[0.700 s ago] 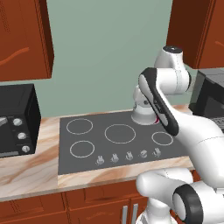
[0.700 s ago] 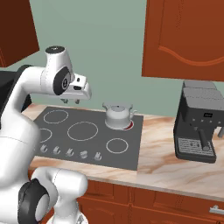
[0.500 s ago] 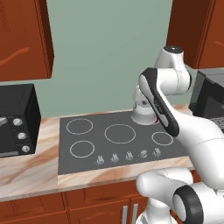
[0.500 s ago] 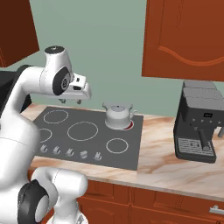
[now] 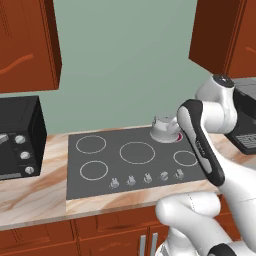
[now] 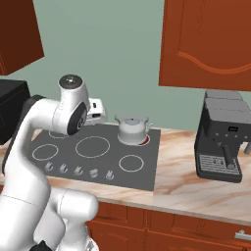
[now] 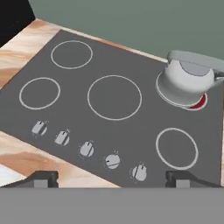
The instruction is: Lower the heat of the kettle.
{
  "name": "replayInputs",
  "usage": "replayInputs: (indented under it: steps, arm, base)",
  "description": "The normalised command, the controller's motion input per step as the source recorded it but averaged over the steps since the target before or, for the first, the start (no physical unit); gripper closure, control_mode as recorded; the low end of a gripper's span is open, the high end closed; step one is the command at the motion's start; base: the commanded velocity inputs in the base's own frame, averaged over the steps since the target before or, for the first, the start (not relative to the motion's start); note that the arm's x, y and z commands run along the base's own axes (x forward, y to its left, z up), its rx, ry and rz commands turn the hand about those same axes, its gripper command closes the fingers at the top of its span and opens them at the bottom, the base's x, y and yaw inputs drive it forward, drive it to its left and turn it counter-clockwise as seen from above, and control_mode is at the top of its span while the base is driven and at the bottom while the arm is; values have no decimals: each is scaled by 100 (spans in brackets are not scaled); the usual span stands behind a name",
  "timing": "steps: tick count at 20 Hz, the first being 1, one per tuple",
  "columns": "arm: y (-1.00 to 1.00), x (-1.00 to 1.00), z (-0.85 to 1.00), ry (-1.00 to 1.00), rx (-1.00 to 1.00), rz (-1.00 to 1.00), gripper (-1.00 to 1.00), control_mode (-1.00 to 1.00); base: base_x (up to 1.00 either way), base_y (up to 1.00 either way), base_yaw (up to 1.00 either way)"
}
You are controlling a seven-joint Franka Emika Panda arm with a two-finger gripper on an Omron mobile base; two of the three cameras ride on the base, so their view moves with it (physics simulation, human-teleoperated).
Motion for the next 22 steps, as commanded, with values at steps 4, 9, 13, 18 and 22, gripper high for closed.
replayInputs:
  steps: [4,9,13,18,22]
  arm:
    - [0,0,-24,3,-20,36,-100,-100]
    - [0,4,-24,14,-23,38,-100,-100]
    - [0,7,-40,12,-26,46,-100,-100]
    - [0,5,-53,6,-18,55,-100,-100]
    - [0,4,-52,5,-9,62,-100,-100]
  base:
    - [0,0,0]
    - [0,0,0]
    - [0,0,0]
    - [0,0,0]
    - [0,0,0]
